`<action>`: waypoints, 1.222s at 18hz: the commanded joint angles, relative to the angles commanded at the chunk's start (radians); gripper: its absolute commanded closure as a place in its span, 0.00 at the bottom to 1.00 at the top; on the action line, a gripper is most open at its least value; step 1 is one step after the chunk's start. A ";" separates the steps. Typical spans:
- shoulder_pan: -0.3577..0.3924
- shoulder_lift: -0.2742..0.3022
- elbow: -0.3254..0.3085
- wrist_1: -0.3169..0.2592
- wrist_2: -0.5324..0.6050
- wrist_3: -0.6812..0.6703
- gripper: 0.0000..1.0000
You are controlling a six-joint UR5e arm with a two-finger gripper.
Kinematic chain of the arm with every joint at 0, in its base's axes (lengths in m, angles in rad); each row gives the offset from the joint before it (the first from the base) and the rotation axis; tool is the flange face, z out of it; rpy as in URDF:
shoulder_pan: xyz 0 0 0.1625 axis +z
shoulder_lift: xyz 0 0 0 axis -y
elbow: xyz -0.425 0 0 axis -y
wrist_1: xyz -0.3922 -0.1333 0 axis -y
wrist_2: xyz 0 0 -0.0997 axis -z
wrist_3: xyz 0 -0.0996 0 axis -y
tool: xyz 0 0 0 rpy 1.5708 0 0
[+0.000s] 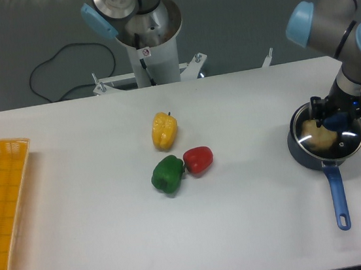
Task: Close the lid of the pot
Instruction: 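Lower the glass lid onto the saucepan rim over the bread roll, then hold the lid seated on the saucepan with the gripper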
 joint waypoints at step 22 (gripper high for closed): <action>0.006 0.008 -0.012 0.002 0.000 0.009 0.63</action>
